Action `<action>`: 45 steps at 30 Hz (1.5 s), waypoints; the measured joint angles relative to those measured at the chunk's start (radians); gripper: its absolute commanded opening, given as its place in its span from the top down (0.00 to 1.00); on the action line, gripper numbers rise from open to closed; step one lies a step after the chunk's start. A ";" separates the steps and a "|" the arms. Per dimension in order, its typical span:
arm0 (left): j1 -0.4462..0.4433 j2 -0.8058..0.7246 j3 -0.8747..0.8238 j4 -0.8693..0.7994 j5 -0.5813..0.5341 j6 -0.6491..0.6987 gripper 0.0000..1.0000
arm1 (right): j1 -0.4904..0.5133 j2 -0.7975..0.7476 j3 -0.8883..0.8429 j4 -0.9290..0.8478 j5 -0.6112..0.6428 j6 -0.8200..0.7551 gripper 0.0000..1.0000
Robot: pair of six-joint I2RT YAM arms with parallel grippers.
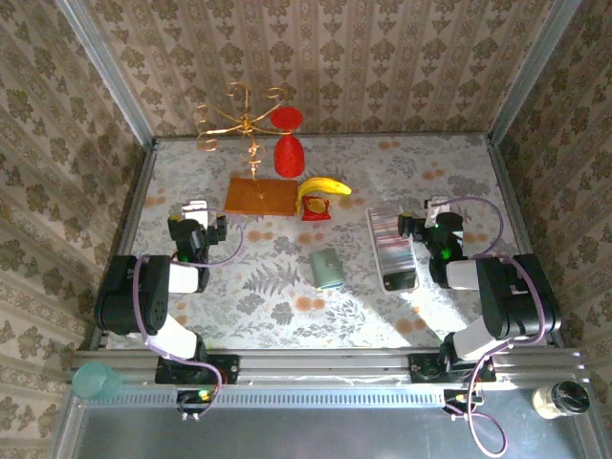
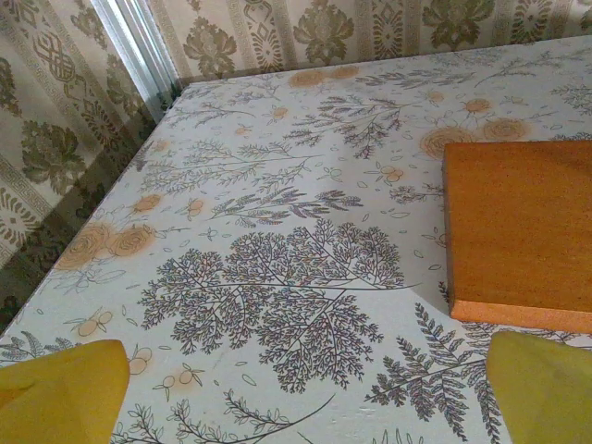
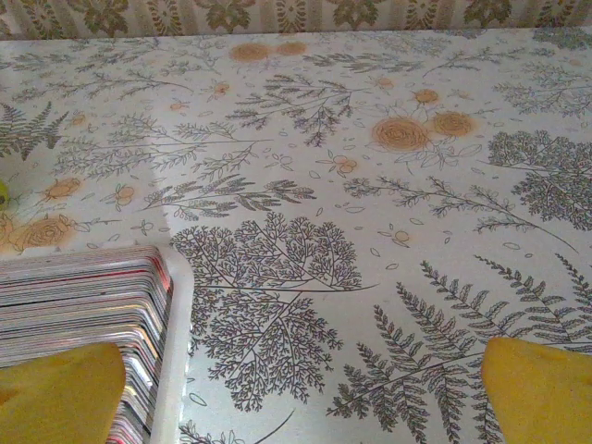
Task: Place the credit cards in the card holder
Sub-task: Pick up the card holder from the center of the table.
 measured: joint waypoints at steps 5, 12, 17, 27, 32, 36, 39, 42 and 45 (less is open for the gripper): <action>0.000 0.000 0.000 0.000 0.000 0.000 0.00 | 0.000 0.000 0.000 0.000 0.000 0.000 0.00; 0.000 0.000 0.000 0.000 0.000 0.000 0.00 | 0.000 0.000 0.000 0.000 0.000 0.000 0.00; 0.008 0.000 0.000 -0.003 0.017 0.000 0.00 | 0.000 0.000 0.000 0.000 0.000 0.000 0.00; 0.034 0.000 0.000 -0.008 0.064 0.000 0.00 | 0.000 0.000 0.000 0.000 0.000 0.000 0.00; 0.037 0.000 0.000 -0.008 0.080 0.000 0.00 | 0.000 0.000 0.000 0.000 0.000 0.000 0.00; 0.023 -0.029 -0.008 -0.018 0.098 0.016 0.00 | 0.000 -0.058 -0.003 -0.054 0.008 0.002 0.00; -0.016 -0.195 -0.032 -0.139 0.086 0.018 0.00 | 0.000 -0.253 -0.007 -0.162 0.031 0.024 0.00; -0.065 -0.435 -0.002 -0.357 0.064 -0.008 0.00 | 0.002 -0.487 0.004 -0.306 0.089 0.070 0.00; -0.130 -0.614 0.057 -0.538 0.018 -0.043 0.00 | 0.000 -0.691 0.076 -0.544 0.196 0.218 0.00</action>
